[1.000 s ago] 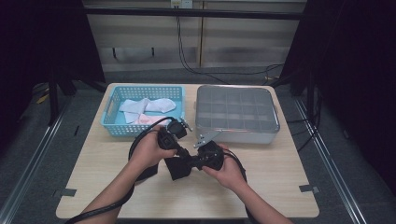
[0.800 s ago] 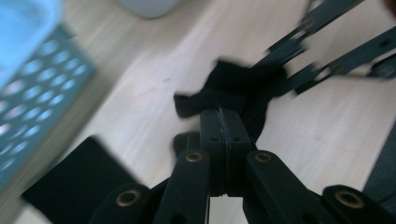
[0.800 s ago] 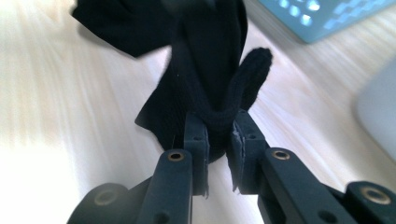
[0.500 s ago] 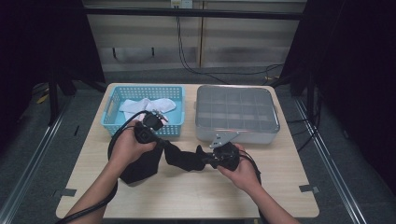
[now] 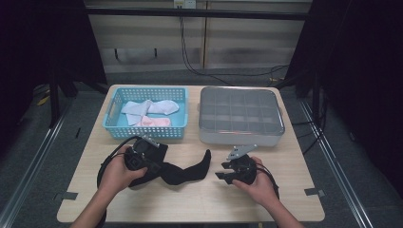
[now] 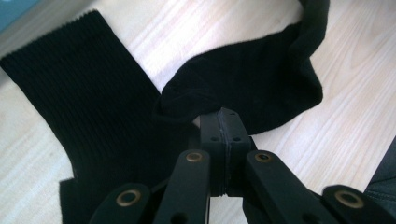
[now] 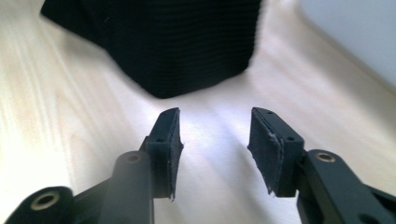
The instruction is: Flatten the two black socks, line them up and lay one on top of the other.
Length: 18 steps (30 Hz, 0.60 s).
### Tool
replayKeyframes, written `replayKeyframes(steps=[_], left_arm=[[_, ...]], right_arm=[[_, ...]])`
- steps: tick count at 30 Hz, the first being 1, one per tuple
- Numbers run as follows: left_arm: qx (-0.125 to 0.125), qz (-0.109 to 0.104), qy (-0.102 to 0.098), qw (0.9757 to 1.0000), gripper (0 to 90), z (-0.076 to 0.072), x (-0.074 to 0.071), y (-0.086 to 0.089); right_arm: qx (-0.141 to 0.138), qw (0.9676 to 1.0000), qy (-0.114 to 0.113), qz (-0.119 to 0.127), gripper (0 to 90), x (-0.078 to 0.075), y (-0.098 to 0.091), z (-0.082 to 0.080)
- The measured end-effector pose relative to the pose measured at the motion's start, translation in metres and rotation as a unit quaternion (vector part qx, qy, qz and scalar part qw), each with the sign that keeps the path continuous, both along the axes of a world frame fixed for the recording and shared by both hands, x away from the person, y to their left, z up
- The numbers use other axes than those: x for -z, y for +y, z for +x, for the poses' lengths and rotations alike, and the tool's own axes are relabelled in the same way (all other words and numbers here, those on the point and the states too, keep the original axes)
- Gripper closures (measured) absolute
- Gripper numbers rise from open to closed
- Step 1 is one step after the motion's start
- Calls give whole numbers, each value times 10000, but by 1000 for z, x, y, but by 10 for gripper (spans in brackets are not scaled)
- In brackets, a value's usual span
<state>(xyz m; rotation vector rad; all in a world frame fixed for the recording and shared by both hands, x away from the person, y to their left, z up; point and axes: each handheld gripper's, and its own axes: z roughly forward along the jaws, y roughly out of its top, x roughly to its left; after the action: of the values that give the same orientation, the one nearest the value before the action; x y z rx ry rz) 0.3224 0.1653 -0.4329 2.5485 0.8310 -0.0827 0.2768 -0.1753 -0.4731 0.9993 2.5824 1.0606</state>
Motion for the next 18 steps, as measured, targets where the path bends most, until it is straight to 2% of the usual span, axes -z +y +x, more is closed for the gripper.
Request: replayKeyframes(steps=[5, 8, 13, 15, 17, 18], left_arm=[[-39, -18, 66, 10000, 898, 0, 4, 2], [0, 36, 80, 10000, 898, 1, 6, 4], [0, 4, 65, 10000, 897, 1, 7, 4], [7, 8, 78, 10000, 897, 1, 8, 3], [3, 27, 85, 10000, 897, 0, 10, 3], [-12, 26, 95, 10000, 896, 0, 11, 3]], right_arm=[[119, 9996, -38, 267, 493, -18, 5, 18], [125, 9990, 20, 434, 461, -26, 19, 30], [221, 9985, -119, 488, 444, -46, 47, 54], [196, 9982, -65, 565, 461, -46, 58, 65], [105, 9991, 55, 396, 492, -39, 68, 72], [33, 9992, 230, 332, 534, -34, 71, 73]])
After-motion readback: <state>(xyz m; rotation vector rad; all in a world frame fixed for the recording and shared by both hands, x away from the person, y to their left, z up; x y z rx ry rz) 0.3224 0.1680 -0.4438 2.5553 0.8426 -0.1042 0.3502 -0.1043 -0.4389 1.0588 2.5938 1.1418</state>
